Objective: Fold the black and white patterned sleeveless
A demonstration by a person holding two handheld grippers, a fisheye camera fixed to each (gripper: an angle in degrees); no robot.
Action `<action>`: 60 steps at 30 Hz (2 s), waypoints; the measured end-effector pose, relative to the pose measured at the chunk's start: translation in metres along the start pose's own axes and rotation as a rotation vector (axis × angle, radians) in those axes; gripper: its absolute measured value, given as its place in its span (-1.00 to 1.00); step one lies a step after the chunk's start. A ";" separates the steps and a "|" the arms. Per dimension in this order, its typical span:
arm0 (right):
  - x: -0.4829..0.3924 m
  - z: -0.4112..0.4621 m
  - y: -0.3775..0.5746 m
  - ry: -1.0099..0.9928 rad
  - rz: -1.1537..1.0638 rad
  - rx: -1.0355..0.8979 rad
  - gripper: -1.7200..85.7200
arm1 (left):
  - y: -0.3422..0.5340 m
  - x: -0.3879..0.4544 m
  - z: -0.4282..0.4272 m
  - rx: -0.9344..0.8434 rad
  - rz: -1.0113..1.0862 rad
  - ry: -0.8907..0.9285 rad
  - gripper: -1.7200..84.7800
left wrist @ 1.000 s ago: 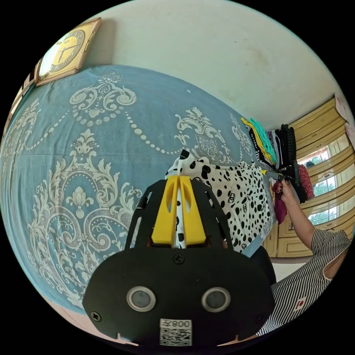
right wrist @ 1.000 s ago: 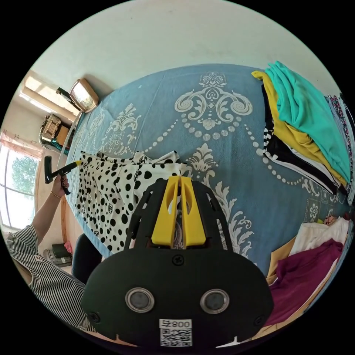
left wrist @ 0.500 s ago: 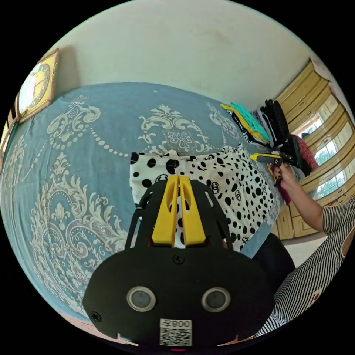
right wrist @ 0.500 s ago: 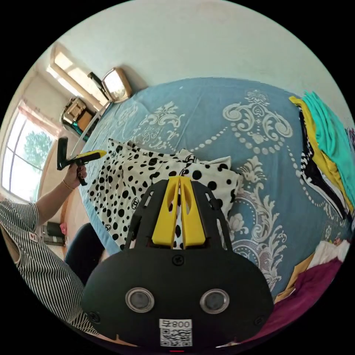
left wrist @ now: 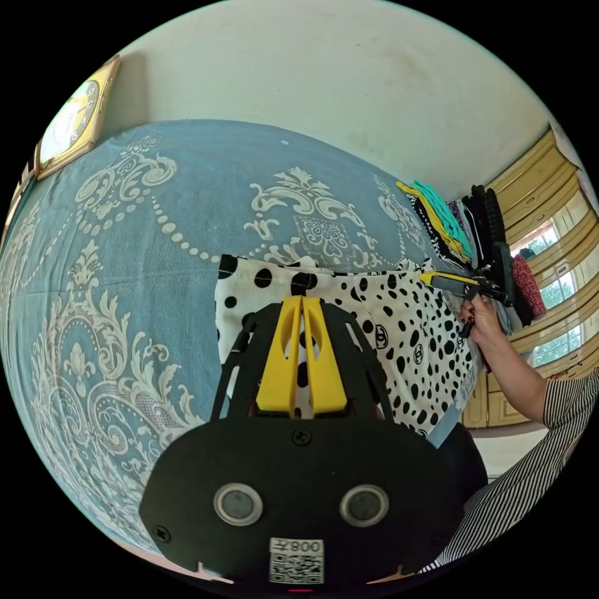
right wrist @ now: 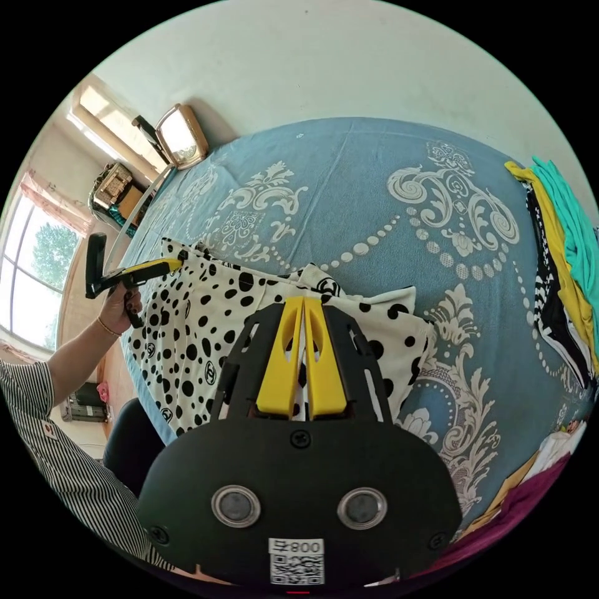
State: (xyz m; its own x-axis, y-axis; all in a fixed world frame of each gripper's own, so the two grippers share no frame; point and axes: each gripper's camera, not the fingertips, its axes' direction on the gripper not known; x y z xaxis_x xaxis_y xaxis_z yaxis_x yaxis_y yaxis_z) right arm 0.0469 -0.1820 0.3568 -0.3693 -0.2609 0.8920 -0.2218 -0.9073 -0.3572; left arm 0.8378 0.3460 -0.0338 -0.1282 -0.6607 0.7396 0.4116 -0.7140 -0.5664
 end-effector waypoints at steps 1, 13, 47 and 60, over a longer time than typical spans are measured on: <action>-0.005 -0.010 0.007 -0.007 -0.009 0.020 -0.96 | 0.008 0.007 -0.002 0.018 0.013 0.018 -0.96; -0.003 -0.109 0.104 -0.005 0.025 0.089 -0.96 | 0.120 0.048 -0.007 0.021 0.055 0.006 -0.95; 0.138 -0.265 0.411 -0.396 0.621 0.137 -0.81 | 0.523 -0.086 0.016 0.144 -0.741 0.579 -0.90; 0.128 -0.342 0.406 -0.476 0.623 0.151 -0.94 | 0.571 -0.092 -0.090 0.218 -0.717 0.619 -0.93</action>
State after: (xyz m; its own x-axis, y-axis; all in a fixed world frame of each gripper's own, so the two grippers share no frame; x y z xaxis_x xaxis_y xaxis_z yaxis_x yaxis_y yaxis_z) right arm -0.3995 -0.4710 0.2311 0.0475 -0.8163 0.5756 0.0352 -0.5745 -0.8177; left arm 1.0033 -0.0217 -0.4577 -0.8397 -0.1354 0.5258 0.2015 -0.9770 0.0701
